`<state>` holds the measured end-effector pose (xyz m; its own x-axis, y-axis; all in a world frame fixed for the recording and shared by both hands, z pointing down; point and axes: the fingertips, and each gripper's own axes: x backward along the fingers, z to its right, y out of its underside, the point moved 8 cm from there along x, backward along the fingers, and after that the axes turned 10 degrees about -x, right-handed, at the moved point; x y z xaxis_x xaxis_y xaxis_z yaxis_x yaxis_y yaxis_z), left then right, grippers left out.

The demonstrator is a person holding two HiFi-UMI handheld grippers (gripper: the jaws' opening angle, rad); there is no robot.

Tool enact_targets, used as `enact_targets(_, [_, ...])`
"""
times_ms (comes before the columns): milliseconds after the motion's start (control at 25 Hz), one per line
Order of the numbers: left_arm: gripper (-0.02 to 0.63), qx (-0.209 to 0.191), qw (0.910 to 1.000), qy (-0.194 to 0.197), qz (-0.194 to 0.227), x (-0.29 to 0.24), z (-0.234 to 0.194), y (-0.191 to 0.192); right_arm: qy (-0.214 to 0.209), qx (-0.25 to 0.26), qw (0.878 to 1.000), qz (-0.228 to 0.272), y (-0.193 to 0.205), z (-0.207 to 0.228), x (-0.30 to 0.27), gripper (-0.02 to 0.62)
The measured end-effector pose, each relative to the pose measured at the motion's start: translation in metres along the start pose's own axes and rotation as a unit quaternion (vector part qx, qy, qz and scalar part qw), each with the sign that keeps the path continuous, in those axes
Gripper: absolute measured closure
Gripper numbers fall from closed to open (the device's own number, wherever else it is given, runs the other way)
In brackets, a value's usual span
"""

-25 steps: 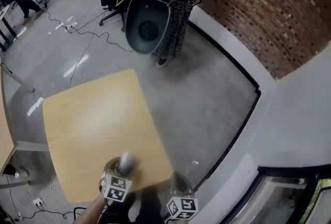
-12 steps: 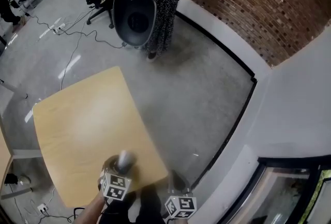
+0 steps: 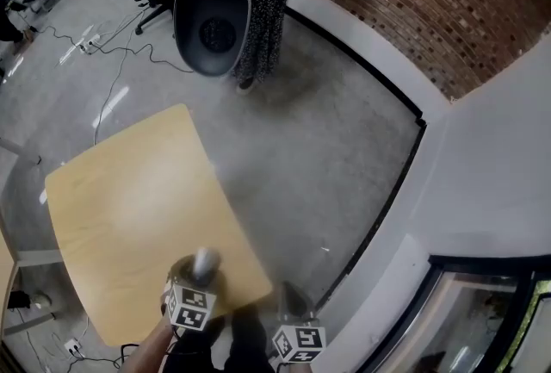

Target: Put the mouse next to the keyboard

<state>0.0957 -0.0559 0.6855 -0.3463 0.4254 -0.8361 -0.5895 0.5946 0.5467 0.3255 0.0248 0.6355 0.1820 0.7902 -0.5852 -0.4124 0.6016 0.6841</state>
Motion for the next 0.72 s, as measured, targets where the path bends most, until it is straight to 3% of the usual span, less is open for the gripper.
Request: enact_targets(720, [0.301, -0.002, 1.0000, -0.002, 0.002, -0.0053, 0.0008, -0.0026, -0.009, 0.001, 1.000, -0.005, -0.0018, 0.0034, -0.0034, 0.581])
